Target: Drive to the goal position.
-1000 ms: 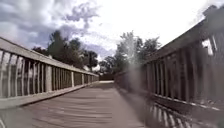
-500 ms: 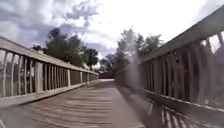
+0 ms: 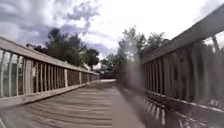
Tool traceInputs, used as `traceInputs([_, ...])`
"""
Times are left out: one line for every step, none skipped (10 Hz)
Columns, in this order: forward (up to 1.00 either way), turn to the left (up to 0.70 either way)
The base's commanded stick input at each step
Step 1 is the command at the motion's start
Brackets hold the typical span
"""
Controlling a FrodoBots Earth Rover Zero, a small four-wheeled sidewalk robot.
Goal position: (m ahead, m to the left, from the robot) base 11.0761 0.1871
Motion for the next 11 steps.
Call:
traceInputs([0.69,0.03])
traceInputs([0.69,0.02])
traceInputs([0.69,0.04])
traceInputs([0.69,0.13])
traceInputs([0.69,0.05])
traceInputs([0.69,0.01])
traceInputs([0.69,0.01])
traceInputs([0.69,0.01])
traceInputs([0.69,0.01])
traceInputs([0.69,0.01])
traceInputs([0.69,0.01])
